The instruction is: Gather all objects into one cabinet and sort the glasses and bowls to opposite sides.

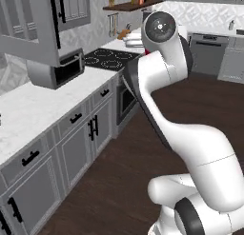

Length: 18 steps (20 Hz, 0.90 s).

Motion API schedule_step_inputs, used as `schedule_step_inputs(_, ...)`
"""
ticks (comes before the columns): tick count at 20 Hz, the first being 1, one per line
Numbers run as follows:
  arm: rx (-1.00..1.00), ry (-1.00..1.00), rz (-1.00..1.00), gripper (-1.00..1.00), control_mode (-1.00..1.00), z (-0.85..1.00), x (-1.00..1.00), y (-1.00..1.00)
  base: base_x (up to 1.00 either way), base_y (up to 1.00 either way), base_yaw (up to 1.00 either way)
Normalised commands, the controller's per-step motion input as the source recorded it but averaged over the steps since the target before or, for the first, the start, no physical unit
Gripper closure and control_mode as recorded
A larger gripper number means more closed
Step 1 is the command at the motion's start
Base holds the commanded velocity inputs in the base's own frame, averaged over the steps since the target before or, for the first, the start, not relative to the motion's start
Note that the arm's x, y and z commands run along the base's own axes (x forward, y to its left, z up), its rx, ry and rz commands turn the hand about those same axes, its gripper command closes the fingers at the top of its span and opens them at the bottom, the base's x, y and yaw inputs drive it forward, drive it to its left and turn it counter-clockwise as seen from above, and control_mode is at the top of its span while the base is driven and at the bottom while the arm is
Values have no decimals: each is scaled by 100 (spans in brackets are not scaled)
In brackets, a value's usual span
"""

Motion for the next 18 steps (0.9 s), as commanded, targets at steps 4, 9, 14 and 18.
schedule_step_inputs(4, 0, 0, 0, 100, 100, 0, 0, 0, 26, -56, -50)
schedule_step_inputs(9, 0, 0, 0, 100, 100, 0, 0, 0, 100, -62, 10)
schedule_step_inputs(14, 0, 0, 0, 100, 100, 0, 0, 0, 100, -74, 31)
schedule_step_inputs(18, 0, 0, 0, 100, 100, 0, 0, 0, 100, -89, 33)
